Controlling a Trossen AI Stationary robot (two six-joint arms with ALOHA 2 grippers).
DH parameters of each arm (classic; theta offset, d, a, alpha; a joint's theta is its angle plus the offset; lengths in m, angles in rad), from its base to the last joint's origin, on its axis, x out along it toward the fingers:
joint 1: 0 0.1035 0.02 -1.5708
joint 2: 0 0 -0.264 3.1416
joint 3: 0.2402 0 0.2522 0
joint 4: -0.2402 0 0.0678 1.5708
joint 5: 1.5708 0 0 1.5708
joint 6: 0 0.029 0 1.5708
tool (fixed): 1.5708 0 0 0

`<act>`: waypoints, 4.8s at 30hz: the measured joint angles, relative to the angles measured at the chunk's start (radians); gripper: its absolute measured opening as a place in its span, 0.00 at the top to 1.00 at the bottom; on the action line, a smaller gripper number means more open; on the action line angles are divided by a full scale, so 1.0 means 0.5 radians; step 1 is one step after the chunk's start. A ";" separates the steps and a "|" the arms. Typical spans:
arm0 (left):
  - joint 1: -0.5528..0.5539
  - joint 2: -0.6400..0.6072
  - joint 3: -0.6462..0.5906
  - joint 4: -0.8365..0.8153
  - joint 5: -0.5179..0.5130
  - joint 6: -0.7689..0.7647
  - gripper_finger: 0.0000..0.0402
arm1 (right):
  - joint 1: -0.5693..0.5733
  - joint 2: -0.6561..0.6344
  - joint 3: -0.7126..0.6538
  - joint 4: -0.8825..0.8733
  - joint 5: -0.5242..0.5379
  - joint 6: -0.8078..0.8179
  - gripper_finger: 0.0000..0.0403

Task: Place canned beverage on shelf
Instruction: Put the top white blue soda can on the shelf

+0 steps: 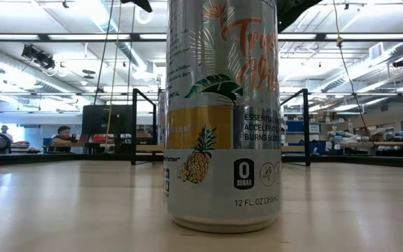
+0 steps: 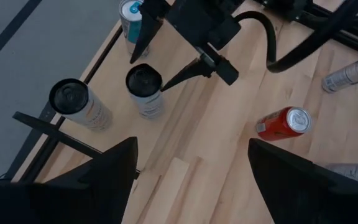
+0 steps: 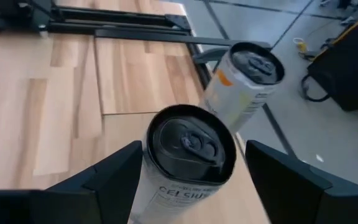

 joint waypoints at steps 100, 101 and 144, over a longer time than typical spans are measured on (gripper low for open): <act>0.000 0.002 0.000 0.001 -0.037 0.093 0.24 | -0.466 0.003 -0.125 0.140 -0.454 -0.007 0.35; 0.000 0.002 0.000 0.001 -0.037 0.095 0.24 | -0.466 0.003 -0.125 0.140 -0.458 -0.008 0.35; 0.000 0.005 0.000 0.021 -0.037 0.127 0.24 | -0.327 -0.067 -0.120 0.223 -0.034 0.448 0.18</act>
